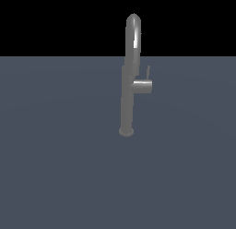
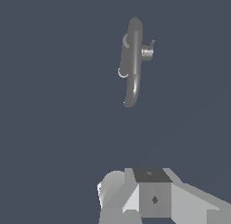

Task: Turn on the faucet by rotating a designated handle.

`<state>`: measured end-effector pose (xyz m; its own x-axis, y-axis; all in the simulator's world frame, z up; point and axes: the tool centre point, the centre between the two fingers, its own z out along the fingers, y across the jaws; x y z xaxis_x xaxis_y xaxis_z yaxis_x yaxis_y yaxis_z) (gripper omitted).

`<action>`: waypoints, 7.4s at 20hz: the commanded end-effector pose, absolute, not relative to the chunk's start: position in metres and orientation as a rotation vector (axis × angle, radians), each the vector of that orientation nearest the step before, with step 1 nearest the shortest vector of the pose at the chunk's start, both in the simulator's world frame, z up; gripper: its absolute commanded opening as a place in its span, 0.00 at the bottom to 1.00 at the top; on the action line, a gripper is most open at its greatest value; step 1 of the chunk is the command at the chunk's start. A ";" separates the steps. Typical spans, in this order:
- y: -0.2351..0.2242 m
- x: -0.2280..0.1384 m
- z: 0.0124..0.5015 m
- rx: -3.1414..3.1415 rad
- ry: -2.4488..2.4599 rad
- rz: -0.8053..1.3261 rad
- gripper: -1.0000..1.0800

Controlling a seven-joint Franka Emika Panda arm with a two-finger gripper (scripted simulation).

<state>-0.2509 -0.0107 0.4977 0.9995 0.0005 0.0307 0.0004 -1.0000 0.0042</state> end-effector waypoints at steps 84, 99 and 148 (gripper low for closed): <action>-0.097 0.024 0.249 2.398 -2.505 -2.389 0.00; -0.095 -0.001 0.259 2.389 -2.511 -2.396 0.00; -0.091 -0.068 0.186 2.438 -2.495 -2.385 0.00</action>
